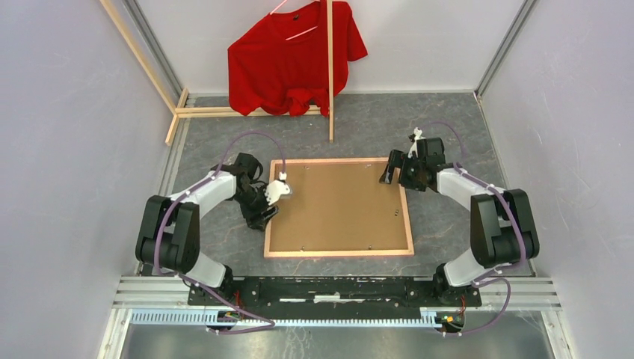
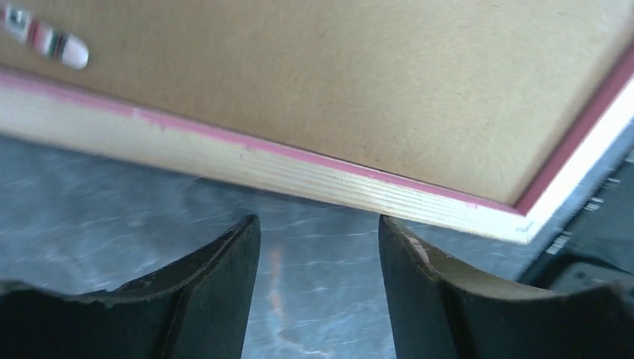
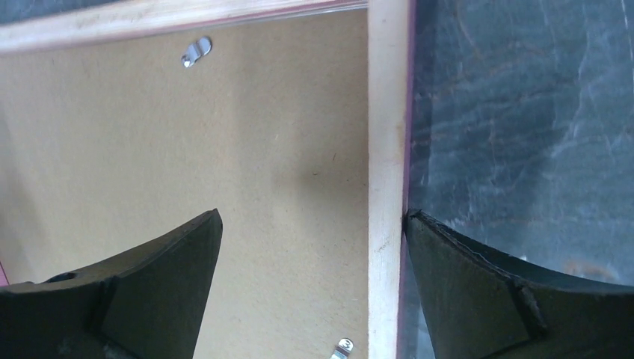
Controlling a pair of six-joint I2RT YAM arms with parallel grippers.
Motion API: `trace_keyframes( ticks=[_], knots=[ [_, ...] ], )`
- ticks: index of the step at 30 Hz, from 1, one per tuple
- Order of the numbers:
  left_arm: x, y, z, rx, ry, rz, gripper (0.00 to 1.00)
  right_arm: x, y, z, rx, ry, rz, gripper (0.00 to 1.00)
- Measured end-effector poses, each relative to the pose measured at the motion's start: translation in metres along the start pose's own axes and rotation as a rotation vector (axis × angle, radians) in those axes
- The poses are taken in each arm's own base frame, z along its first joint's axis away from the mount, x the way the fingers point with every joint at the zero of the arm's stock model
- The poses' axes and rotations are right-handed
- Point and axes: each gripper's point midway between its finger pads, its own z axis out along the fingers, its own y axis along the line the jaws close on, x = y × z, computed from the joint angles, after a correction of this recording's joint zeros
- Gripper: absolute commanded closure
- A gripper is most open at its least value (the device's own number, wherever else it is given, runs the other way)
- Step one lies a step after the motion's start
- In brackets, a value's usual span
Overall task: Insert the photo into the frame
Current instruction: Adjust the photo frame at the center of the board, then install the photo frame at the center of the board.
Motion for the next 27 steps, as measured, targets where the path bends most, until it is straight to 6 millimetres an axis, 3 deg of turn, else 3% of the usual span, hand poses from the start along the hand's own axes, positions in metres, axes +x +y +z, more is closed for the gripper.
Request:
trace_keyframes(
  ticks=[4,8,10,13,15,17,20,23,27],
  knots=[
    [-0.004,-0.032,0.001,0.129,-0.027,0.015,0.34,-0.016,0.003,0.008,0.009,-0.005,-0.008,0.02],
    [-0.008,-0.035,-0.006,0.164,-0.073,-0.026,0.36,-0.042,0.005,-0.001,0.043,-0.075,-0.023,0.04],
    [-0.010,-0.021,-0.015,0.140,-0.114,-0.074,0.41,-0.054,0.008,-0.011,0.050,-0.126,-0.032,0.08],
    [-0.018,0.017,-0.028,0.068,-0.174,-0.185,0.46,-0.072,0.020,-0.029,0.032,-0.211,-0.045,0.14],
    [-0.026,0.041,-0.031,0.050,-0.219,-0.259,0.49,-0.086,0.037,-0.040,-0.015,-0.281,-0.060,0.17],
    [-0.033,0.055,-0.026,0.071,-0.258,-0.323,0.52,-0.091,0.068,-0.044,-0.098,-0.327,-0.096,0.19],
    [-0.039,0.055,-0.014,0.146,-0.285,-0.397,0.61,-0.074,0.118,-0.034,-0.225,-0.303,-0.160,0.22],
    [-0.040,0.048,0.001,0.226,-0.283,-0.471,0.69,-0.035,0.172,-0.011,-0.351,-0.208,-0.226,0.24],
    [-0.045,0.043,0.004,0.288,-0.292,-0.537,0.73,0.010,0.222,0.019,-0.459,-0.091,-0.271,0.27]
  ],
)
